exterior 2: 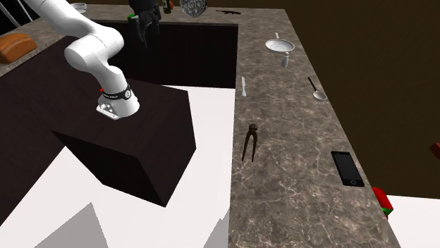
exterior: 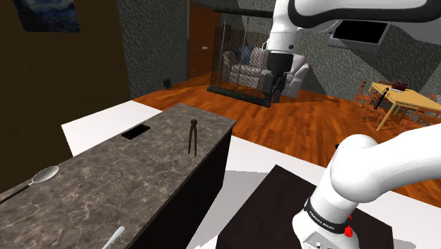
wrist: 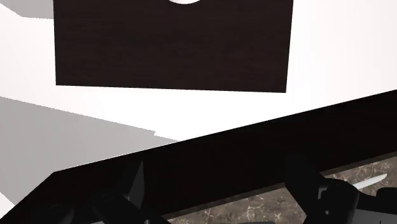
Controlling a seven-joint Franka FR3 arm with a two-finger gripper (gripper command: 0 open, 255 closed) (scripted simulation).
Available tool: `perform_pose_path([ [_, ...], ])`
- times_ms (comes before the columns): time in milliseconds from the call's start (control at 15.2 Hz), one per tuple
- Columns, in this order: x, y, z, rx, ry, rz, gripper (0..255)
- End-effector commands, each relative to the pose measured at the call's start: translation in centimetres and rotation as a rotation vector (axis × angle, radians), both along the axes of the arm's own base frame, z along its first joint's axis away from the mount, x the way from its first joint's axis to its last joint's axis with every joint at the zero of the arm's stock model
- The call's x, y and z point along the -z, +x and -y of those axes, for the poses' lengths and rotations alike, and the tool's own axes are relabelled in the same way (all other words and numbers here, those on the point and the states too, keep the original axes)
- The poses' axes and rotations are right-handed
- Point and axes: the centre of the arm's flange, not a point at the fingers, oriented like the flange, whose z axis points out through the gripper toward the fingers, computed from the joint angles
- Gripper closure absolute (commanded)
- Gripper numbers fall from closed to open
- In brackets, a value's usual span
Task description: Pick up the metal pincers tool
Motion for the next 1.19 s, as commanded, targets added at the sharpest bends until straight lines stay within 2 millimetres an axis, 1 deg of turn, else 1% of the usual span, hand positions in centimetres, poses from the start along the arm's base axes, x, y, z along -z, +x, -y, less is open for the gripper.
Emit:
perform_pose_path([
  [0,0.0,0.0,0.0,0.000,0.000,0.000,0],
  [1122,12.0,18.0,2.1,-0.083,-0.033,0.054,0],
])
